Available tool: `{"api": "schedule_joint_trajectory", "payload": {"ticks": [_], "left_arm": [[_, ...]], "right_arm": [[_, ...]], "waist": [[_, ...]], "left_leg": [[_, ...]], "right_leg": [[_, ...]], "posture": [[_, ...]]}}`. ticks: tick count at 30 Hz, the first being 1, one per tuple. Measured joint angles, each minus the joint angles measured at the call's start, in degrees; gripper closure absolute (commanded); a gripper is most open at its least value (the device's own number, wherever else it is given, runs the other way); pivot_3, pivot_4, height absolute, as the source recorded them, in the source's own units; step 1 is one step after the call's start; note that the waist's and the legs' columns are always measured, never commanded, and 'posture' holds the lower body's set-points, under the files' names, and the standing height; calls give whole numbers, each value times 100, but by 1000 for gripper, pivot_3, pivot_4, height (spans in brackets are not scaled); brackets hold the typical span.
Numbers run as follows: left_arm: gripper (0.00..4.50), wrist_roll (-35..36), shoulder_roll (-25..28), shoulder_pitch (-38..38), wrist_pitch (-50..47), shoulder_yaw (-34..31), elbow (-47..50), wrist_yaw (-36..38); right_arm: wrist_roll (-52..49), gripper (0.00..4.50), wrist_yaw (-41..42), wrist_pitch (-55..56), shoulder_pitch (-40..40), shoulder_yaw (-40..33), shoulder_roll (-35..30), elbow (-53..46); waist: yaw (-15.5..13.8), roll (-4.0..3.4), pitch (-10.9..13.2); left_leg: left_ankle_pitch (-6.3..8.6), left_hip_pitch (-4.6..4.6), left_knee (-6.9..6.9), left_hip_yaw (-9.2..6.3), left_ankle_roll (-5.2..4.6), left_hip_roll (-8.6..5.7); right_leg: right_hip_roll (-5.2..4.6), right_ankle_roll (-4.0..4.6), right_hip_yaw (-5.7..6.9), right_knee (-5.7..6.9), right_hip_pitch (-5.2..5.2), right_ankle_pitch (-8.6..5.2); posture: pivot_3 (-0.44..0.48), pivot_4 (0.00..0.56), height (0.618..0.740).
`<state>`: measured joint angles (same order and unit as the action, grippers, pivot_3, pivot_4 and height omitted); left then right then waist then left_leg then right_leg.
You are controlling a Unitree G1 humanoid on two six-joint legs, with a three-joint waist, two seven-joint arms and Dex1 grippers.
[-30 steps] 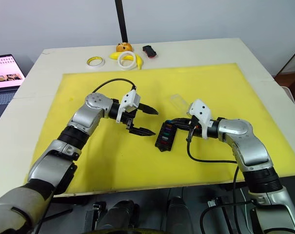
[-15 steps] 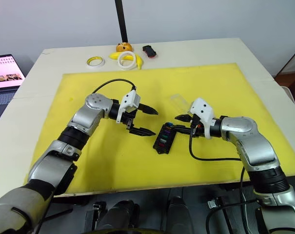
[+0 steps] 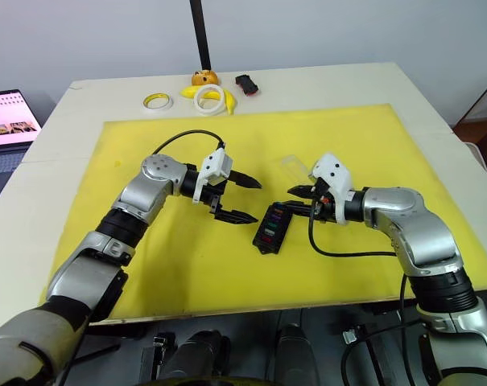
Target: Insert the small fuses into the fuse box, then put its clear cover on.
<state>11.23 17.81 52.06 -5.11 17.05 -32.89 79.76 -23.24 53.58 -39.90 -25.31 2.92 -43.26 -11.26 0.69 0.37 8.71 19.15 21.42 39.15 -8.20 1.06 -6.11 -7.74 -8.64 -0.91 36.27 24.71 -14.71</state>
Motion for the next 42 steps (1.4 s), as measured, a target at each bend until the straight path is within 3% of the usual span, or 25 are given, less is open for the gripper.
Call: {"api": "schedule_joint_trajectory", "payload": {"ticks": [14, 17, 19, 42], "left_arm": [[0, 0, 0, -14, 54, 0, 0, -10], [0, 0, 0, -17, 64, 0, 0, -18], [0, 0, 0, -17, 65, 0, 0, -23], [0, -1, -1, -18, 107, -1, -1, -32]], "right_arm": [[1, 2591, -101, -108, -51, 118, 48, 8], [0, 3438, -97, -114, -51, 140, 48, 8], [-1, 4452, -91, -118, -51, 148, 48, 8], [226, 4452, -32, 377, 25, 192, 50, 18]], "waist": [[0, 0, 0], [2, 0, 0], [1, 0, 0], [1, 0, 0]], "left_leg": [[0, 0, 0, 0, 0, 0], [0, 0, 0, 0, 0, 0], [0, 0, 0, 0, 0, 0], [0, 0, 0, 0, 0, -1]], "right_leg": [[0, 0, 0, 1, 1, 0], [0, 0, 0, 1, 1, 0], [0, 0, 0, 1, 1, 0], [0, 0, 0, 2, 1, 0]], "posture": [[0, 150, 740], [0, 150, 740], [0, 150, 740], [0, 150, 740]]}}
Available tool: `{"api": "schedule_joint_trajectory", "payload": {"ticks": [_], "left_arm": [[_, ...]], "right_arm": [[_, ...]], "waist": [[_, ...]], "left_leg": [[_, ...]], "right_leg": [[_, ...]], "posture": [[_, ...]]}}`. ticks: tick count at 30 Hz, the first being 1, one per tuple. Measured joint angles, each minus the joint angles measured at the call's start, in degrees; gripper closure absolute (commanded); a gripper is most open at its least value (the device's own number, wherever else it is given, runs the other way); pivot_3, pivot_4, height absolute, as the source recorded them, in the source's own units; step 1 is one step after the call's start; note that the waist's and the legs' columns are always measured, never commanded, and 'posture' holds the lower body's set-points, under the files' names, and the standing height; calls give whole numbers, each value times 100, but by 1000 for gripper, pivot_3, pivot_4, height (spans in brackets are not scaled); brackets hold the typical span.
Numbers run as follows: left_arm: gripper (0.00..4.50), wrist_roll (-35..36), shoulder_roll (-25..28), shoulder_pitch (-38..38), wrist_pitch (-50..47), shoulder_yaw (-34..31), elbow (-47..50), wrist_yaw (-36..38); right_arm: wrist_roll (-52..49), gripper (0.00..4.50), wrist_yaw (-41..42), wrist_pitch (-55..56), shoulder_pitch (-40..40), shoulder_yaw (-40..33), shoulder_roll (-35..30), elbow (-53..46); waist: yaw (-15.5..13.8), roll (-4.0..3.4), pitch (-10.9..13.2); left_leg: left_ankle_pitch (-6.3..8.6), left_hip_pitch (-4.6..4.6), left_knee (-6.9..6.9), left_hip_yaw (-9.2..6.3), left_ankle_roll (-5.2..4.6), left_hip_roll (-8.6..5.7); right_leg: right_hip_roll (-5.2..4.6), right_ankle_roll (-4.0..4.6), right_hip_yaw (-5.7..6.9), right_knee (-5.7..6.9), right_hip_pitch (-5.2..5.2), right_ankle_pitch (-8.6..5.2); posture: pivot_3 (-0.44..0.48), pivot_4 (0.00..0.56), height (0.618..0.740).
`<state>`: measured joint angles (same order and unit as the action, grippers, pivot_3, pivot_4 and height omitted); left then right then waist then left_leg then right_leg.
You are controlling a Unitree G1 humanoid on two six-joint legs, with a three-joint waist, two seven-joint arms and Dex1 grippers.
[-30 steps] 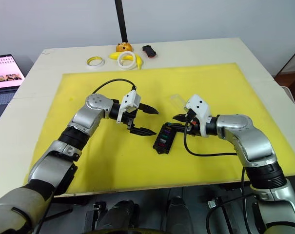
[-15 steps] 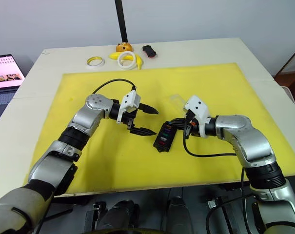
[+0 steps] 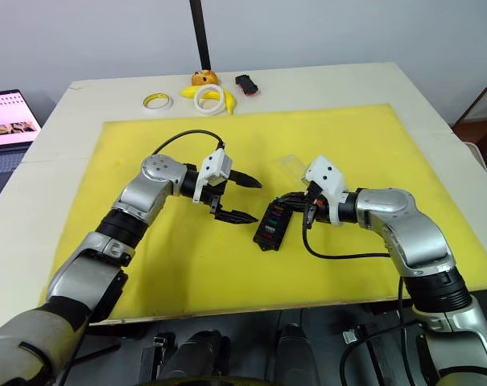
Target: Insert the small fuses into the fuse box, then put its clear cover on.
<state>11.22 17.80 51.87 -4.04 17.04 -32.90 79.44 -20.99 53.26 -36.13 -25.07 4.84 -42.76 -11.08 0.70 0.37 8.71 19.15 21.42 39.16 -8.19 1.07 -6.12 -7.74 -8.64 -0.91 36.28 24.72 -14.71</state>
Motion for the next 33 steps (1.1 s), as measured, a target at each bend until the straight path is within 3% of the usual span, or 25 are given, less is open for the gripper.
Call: {"api": "schedule_joint_trajectory", "payload": {"ticks": [20, 33], "left_arm": [[0, -1, 2, 0, 1, 0, 1, -1], [0, -4, 1, -2, 2, 0, 5, -20]], "right_arm": [[108, 4452, 32, 234, 94, 8, 0, 63], [223, 4452, 299, -522, -544, 447, -285, 48]], "waist": [[6, 0, 0], [-1, 0, 0]], "left_leg": [[0, -1, 0, 0, 0, 0], [0, 2, 0, 1, 0, 0]], "right_leg": [[0, 0, 0, 1, 0, 0], [-1, 0, 0, 1, 2, 0]], "posture": [[0, 150, 740], [0, 150, 740]]}}
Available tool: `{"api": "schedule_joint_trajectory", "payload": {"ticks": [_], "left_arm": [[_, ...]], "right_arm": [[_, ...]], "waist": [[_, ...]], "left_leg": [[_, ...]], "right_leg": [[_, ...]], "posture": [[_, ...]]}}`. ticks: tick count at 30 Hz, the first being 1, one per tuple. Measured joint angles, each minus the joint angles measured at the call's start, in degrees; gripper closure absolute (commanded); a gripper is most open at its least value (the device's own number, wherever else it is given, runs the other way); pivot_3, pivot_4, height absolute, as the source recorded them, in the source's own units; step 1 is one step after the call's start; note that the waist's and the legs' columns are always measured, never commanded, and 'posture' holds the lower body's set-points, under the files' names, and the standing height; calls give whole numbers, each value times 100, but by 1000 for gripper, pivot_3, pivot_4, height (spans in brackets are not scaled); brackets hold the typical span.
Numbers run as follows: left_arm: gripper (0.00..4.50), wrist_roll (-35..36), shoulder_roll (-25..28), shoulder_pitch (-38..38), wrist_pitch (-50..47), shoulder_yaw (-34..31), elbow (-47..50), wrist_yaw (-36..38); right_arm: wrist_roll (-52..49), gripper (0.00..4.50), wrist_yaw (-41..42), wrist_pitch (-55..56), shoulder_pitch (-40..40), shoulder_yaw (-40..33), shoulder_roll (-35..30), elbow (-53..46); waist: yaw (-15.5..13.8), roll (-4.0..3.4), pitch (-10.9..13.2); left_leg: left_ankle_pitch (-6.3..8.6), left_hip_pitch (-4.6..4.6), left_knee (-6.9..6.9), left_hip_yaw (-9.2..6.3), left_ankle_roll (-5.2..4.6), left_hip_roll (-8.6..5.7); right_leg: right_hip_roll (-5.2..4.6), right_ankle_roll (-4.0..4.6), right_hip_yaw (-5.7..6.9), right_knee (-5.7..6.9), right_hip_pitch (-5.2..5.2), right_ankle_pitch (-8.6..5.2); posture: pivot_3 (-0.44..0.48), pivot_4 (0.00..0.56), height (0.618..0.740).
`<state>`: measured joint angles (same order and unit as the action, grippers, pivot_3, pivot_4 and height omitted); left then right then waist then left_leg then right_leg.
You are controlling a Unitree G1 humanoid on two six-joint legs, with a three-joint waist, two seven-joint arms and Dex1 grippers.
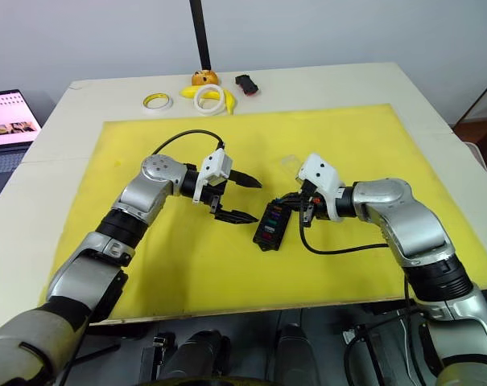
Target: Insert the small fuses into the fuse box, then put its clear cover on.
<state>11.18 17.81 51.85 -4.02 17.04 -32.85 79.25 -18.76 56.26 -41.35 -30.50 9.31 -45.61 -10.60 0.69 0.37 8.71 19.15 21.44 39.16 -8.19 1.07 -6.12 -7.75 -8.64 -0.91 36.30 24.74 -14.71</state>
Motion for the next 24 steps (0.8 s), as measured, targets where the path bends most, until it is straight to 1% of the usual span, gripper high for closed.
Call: {"api": "schedule_joint_trajectory", "payload": {"ticks": [12, 22, 24], "left_arm": [[0, -2, -7, -7, 60, 0, 6, -39], [0, -2, -9, -10, 65, 0, 6, -61], [0, -3, -9, -10, 66, 0, 6, -62]], "right_arm": [[212, 4452, 246, 1, -346, 335, -122, 38], [280, 4452, 264, -63, -416, 371, -116, 78], [224, 3780, 265, -165, -428, 342, -113, 72]], "waist": [[4, 0, 0], [5, 0, 0], [2, 0, 0]], "left_leg": [[0, 2, 0, 1, 0, 0], [0, 2, 0, 1, 0, 0], [0, 2, 0, 1, 0, 0]], "right_leg": [[0, 0, 0, 1, 4, 0], [0, 0, 0, 2, 3, 0], [0, 0, 0, 2, 4, 0]], "posture": [[0, 150, 740], [0, 150, 740], [0, 150, 740]]}}
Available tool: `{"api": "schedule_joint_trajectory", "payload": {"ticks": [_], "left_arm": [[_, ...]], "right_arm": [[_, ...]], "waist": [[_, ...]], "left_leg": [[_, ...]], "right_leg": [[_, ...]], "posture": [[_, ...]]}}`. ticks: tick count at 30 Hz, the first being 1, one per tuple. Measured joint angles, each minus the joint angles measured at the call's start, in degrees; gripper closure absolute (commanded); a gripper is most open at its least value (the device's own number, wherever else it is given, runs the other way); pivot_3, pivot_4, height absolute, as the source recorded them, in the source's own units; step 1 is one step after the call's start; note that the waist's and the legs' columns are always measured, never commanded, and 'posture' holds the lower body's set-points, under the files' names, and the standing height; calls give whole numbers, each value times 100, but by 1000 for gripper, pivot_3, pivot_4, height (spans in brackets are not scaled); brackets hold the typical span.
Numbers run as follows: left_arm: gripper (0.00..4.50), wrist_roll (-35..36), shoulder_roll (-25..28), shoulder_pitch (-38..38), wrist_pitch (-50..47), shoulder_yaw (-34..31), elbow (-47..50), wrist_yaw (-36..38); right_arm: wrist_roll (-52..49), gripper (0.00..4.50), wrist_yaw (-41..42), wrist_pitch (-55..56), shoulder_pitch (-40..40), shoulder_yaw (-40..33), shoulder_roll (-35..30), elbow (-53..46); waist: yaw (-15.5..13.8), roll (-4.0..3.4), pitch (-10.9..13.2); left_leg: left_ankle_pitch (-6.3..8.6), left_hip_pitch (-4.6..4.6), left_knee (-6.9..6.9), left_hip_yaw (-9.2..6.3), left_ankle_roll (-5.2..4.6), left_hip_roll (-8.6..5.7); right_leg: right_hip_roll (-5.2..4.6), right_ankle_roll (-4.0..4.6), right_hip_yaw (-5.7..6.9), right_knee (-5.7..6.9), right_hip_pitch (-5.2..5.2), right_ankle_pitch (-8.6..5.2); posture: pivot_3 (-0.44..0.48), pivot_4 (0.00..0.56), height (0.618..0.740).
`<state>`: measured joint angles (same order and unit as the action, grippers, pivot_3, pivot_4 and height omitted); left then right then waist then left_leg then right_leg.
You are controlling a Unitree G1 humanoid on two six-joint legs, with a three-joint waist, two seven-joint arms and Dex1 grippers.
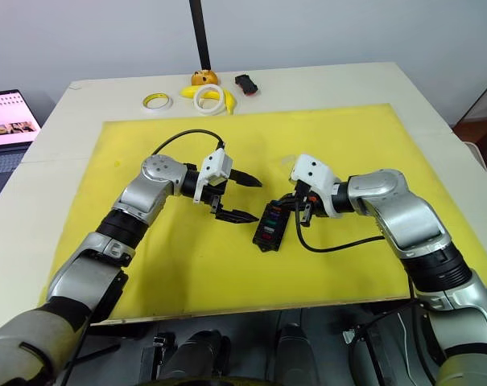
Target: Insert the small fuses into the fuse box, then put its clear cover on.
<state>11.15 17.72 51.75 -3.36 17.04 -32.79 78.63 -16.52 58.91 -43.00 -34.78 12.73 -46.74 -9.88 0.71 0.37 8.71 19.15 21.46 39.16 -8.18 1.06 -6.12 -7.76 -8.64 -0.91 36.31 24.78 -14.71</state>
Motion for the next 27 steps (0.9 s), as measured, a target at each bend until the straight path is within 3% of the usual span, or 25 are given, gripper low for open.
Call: {"api": "schedule_joint_trajectory", "payload": {"ticks": [3, 11, 15, 19, 27], "left_arm": [[0, 0, 1, 0, 7, 0, 0, -1], [0, -2, 2, -1, 20, 0, -1, -1], [0, -1, 3, -2, 23, -1, -2, 8], [0, -1, -28, -1, 38, -1, -2, 12], [0, -2, -27, -1, 44, -1, -7, 20]], "right_arm": [[-67, 2538, -10, -100, -13, -99, -3, -27], [-409, 2538, 34, -313, 25, -567, -223, -537], [-679, 2538, -54, -247, 338, -981, -5, -608], [-843, 4390, -335, 35, 710, -1212, 555, -392], [-777, 4456, -755, 394, 1023, -1206, 962, -158]], "waist": [[0, 0, 0], [-6, 0, 0], [-4, 0, 0], [2, 0, 0], [7, 0, 0]], "left_leg": [[0, 0, 0, 0, 0, 0], [0, 2, 0, 0, 0, 0], [0, 2, 1, 1, 0, 0], [0, 2, 1, 1, 0, 0], [0, 1, 1, 0, 0, 0]], "right_leg": [[0, 0, 0, 0, 0, 0], [-1, 0, 0, 0, 2, 0], [-1, 0, -1, 1, 2, 0], [-1, 0, -1, 5, 3, 0], [-1, 0, -1, 6, 4, 0]], "posture": [[0, 150, 740], [0, 150, 740], [0, 150, 740], [0, 150, 740], [0, 150, 740]]}}
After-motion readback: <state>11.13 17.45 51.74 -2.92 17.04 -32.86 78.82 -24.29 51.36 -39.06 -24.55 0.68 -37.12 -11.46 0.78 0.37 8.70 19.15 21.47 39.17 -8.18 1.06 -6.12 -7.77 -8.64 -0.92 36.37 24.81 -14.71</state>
